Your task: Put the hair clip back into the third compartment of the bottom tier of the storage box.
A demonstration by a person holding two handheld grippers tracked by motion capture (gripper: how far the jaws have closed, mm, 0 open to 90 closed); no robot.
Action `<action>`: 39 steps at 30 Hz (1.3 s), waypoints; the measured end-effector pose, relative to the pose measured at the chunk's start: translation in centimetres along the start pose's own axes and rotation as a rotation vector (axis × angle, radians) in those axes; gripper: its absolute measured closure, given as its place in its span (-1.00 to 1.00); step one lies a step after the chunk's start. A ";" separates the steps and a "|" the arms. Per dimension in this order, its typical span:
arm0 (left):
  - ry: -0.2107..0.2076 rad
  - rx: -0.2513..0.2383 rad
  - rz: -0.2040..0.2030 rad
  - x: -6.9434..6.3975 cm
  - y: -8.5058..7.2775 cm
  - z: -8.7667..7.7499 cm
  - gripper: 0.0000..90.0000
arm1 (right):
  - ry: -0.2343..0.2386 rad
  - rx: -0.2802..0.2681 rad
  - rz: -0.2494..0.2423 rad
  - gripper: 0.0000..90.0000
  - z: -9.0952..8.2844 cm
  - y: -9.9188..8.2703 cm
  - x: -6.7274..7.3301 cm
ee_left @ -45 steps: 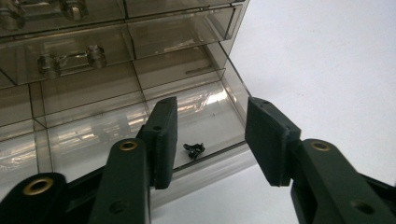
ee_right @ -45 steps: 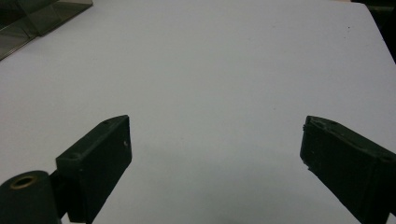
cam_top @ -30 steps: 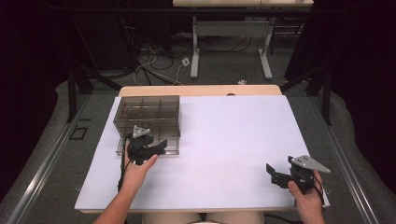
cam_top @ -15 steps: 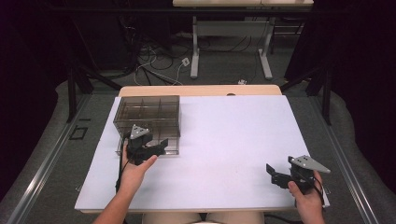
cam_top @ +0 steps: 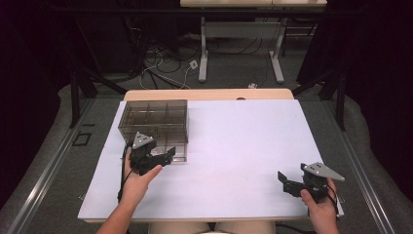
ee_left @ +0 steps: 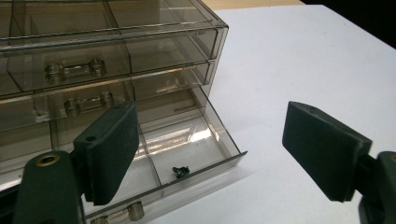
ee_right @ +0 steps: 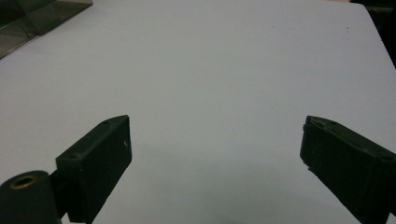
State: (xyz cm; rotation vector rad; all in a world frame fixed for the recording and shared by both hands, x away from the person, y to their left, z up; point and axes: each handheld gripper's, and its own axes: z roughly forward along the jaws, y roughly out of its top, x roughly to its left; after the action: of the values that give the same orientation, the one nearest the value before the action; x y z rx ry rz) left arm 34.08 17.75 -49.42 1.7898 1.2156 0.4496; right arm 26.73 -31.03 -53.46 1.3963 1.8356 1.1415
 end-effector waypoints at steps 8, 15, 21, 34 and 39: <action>-0.006 -0.023 -0.003 -0.1 -0.2 -1.0 -0.75 | 0.001 0.004 -0.001 -0.81 -0.1 0.0 0.0; -0.013 -0.054 -0.013 0.3 -0.4 -2.2 -0.95 | 0.001 0.004 -0.002 -0.81 -0.1 0.0 0.0; -0.009 -0.071 -0.017 0.6 -0.7 -3.1 -0.99 | 0.002 0.005 -0.004 -0.81 -0.1 0.0 0.0; -0.003 -0.088 -0.001 1.1 -1.7 -4.7 -0.99 | 0.002 0.005 -0.008 -0.81 -0.1 0.0 0.0; -0.008 -0.095 0.006 1.2 -2.0 -5.2 -0.99 | 0.000 0.005 -0.009 -0.81 -0.1 0.0 0.0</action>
State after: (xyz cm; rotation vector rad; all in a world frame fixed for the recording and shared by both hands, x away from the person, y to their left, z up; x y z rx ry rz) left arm 29.85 21.42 -48.56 1.7137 1.1650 0.4952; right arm 26.62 -31.09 -53.44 1.3896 1.8441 1.1336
